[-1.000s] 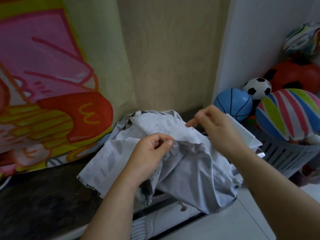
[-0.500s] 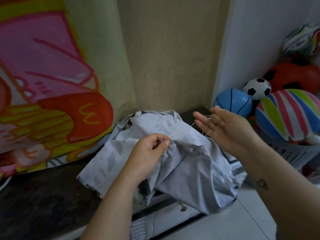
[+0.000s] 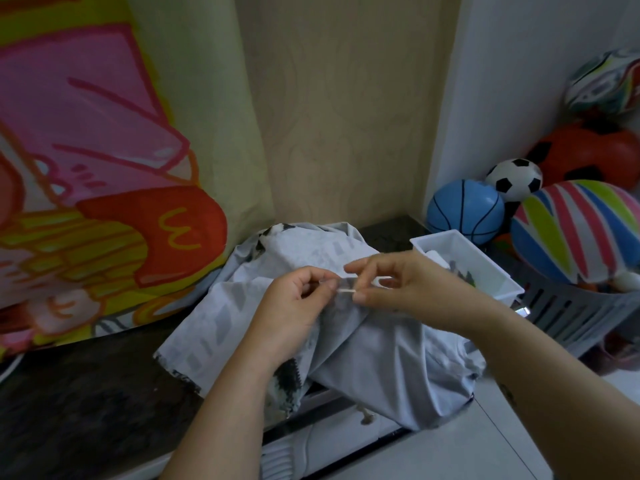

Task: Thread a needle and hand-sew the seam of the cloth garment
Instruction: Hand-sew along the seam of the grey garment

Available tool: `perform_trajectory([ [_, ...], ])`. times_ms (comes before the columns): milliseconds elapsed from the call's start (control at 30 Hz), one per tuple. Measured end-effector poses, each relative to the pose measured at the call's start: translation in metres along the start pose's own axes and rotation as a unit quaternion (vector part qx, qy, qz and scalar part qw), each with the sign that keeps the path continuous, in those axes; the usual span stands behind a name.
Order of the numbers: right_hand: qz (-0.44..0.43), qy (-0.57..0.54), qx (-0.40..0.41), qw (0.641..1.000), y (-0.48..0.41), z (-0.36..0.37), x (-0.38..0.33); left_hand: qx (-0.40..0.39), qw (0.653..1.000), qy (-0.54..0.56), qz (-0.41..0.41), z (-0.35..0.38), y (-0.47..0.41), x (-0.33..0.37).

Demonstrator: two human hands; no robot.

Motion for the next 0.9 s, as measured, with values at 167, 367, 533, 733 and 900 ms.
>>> perform_trajectory([
  [167, -0.001, 0.069, 0.095, 0.993, -0.005, -0.016, 0.006, 0.012, 0.998, -0.058, 0.029, -0.007, -0.001, 0.001],
  [367, 0.011, 0.051, 0.098, 0.994, -0.006, -0.020, 0.010, 0.051, 0.975, -0.206, 0.071, -0.019, 0.001, 0.007],
  [533, 0.017, -0.018, 0.148, 0.989, -0.006, -0.024, 0.007, 0.109, 0.967, -0.191, 0.130, -0.030, 0.003, 0.022],
  [733, 0.008, -0.052, 0.203, 0.978, -0.009, -0.038, 0.003, 0.082, 0.976, -0.128, 0.158, -0.037, 0.007, 0.029],
  [900, 0.006, -0.003, 0.183, 0.983, -0.013, -0.028, 0.003, 0.006, 0.999, -0.033, 0.005, -0.037, 0.005, -0.004],
])
Point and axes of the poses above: each hand's wrist, its own y-axis away from the middle knuckle, its own z-axis out of the palm, x = y × z, the point moved 8 cm from there along -y, towards the middle knuckle, and after that the axes turned 11 degrees about x, right-handed, at the moved point
